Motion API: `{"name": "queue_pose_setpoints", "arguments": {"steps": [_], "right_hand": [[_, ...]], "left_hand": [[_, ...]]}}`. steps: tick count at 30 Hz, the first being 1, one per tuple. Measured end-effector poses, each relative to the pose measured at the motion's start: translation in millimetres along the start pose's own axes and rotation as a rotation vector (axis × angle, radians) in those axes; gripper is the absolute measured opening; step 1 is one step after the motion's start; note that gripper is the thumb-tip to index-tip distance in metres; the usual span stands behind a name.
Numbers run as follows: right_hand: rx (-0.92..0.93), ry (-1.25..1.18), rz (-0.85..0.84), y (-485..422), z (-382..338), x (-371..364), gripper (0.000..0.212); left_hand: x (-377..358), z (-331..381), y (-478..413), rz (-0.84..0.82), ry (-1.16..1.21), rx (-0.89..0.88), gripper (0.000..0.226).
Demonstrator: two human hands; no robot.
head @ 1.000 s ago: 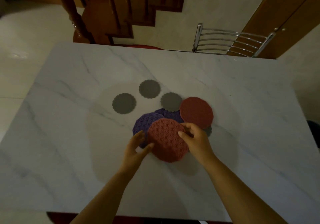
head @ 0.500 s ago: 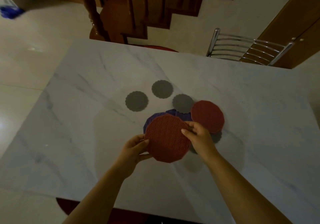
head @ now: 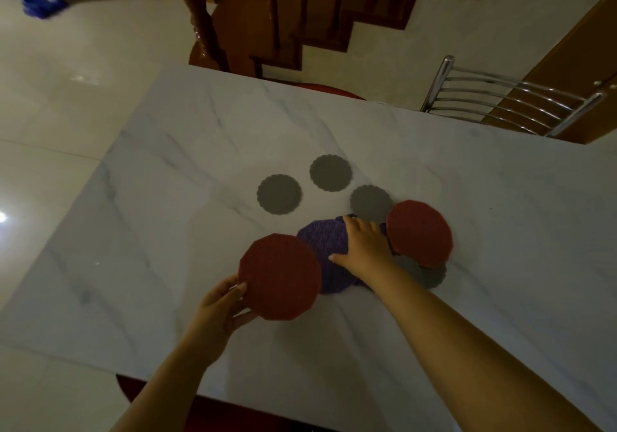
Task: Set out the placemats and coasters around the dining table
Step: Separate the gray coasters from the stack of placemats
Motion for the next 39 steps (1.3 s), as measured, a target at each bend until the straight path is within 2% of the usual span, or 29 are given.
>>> {"name": "queue_pose_setpoints", "arguments": {"steps": [3,8,9,12,13,16,20,23,25,29,31,35,39], "right_hand": [[0.031,0.127,-0.045,-4.9,-7.9,-9.6,0.099],[0.04,0.173,0.04,-3.7,-11.4,-5.6,0.101],[0.018,0.115,0.034,-3.5,-9.9,-3.3,0.093],[-0.038,-0.211,0.032,0.2,8.3,16.3,0.032],[-0.053,-0.291,0.022,2.8,18.4,24.9,0.024],[-0.089,-0.456,0.061,13.6,54.1,53.1,0.024],[-0.142,-0.952,0.178,32.7,78.0,84.3,0.016],[-0.131,-1.222,0.095,37.5,65.5,80.6,0.011],[-0.131,-1.304,0.002,38.4,48.0,66.5,0.011],[-0.115,-1.362,-0.124,43.1,19.7,37.6,0.014],[-0.099,-1.32,-0.086,46.9,19.2,31.4,0.015],[-0.086,-1.063,0.077,55.8,32.0,29.9,0.017],[-0.043,-1.067,0.088,63.3,34.4,20.6,0.028]], "left_hand": [[5.6,2.6,0.5,0.01,0.034,0.003,0.018],[10.4,6.7,-0.6,0.011,0.061,0.016,0.018],[10.9,7.2,-1.1,0.009,0.066,0.018,0.018],[8.7,8.7,-3.0,-0.001,0.084,0.019,0.019],[7.1,8.7,-3.8,-0.006,0.088,0.02,0.019],[0.2,8.8,-6.7,-0.022,0.089,0.024,0.019],[-10.4,10.1,-9.5,-0.037,0.086,0.022,0.018],[-21.8,9.3,-10.8,-0.057,0.074,0.037,0.017],[-31.6,7.2,-10.9,-0.076,0.077,0.056,0.017],[-52.4,2.0,-7.9,-0.172,0.1,0.096,0.028],[-60.8,-1.0,-6.2,-0.208,0.096,0.106,0.028],[-73.5,-6.8,-5.0,-0.251,0.109,0.121,0.031],[-81.0,-11.9,-6.1,-0.262,0.097,0.133,0.033]]}}
Point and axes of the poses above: each hand's wrist, its own y-axis away from the middle knuckle, its own x-axis out of the back of the hand, z = x × y, the point moved 4 cm from there along -y, towards the middle knuckle, and after that the axes turned 7 degrees about y, right-handed, at the moved point
